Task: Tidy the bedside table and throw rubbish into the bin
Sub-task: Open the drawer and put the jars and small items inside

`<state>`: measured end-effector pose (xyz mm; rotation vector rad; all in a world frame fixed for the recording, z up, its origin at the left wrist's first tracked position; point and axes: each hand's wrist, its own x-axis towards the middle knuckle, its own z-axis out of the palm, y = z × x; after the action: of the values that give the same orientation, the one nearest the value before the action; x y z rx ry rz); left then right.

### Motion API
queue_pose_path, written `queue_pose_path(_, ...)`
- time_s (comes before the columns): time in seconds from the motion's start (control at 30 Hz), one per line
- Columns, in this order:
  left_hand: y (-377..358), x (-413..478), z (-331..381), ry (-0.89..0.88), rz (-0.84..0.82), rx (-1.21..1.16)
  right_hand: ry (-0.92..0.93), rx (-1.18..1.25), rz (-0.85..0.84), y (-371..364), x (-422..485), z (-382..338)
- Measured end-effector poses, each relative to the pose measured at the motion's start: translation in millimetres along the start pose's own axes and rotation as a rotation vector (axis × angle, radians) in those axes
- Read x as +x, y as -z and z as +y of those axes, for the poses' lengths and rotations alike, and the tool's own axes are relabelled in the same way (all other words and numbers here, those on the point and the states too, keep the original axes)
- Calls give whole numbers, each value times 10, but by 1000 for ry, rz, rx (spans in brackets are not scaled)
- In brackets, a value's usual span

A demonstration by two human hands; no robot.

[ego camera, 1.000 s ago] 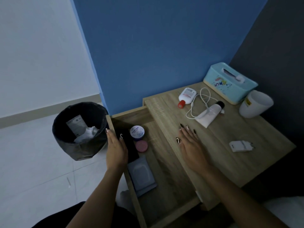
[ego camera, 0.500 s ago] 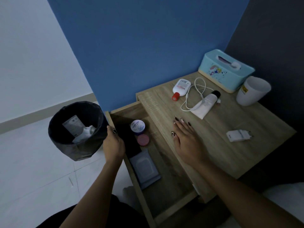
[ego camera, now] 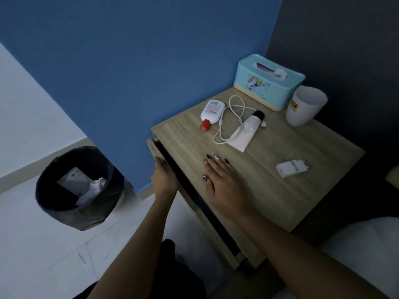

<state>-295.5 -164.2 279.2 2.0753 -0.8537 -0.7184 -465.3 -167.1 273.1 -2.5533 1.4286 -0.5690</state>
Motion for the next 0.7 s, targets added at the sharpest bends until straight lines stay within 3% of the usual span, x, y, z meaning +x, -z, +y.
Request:
queue_pose_path(0.23, -181, 54, 273, 95, -3, -92, 9, 3, 10, 47, -19, -2)
queue_pose_path(0.7, -272, 161, 248, 79, -36, 59, -15, 15, -35, 73, -23, -25)
